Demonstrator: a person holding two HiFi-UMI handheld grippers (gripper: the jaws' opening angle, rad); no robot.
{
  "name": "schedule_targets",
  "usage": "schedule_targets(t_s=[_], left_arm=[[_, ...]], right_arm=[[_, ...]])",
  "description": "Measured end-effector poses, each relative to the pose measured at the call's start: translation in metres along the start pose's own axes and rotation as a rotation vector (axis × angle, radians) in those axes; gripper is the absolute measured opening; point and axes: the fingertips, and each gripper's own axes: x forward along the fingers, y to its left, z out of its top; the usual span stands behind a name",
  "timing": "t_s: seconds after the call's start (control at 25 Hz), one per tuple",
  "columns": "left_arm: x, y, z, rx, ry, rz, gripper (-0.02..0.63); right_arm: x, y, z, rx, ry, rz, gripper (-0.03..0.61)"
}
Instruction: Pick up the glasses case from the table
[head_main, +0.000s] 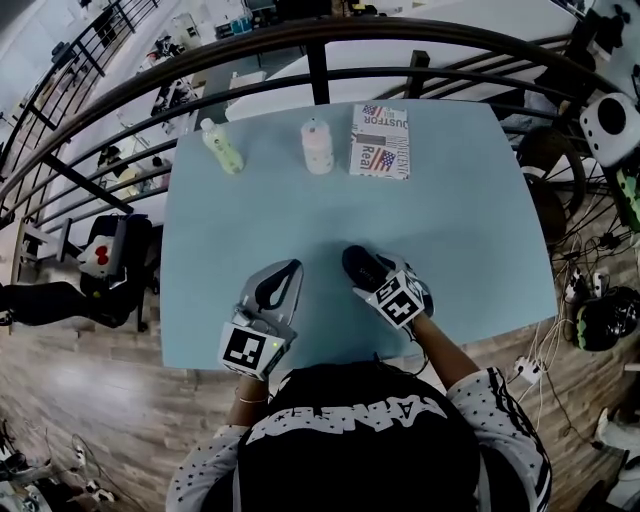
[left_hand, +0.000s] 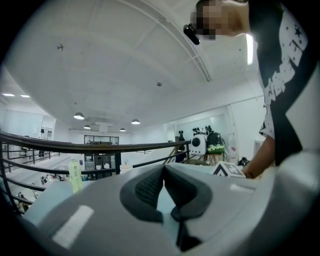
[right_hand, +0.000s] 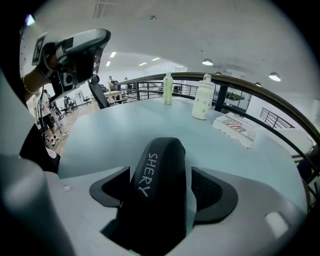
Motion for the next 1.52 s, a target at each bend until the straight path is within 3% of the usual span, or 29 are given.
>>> schedule_targets(t_s=[0.4, 0.8, 1.16, 1.52], left_arm=[[0.008, 0.003, -0.001, 0.006, 0.005, 0.008, 0.000], [-0.003, 0.006, 0.003, 0.014, -0.007, 0.039, 0.000], [-0.007, 0.009, 0.006, 0.035, -0.015, 0.064, 0.000], [0.004, -0.007, 0.012, 0.037, -0.030, 0.034, 0.000]], right_arm=[[0.012, 0.002, -0.006, -0.004, 0.059, 0.037, 0.390], [0.008, 0.002, -0.004, 0.047, 0.027, 0.040, 0.379], [-0.023, -0.015, 0.024, 0.177, -0.108, 0.006, 0.379], [-0.073, -0.034, 0.054, 0.252, -0.281, -0.049, 0.377]])
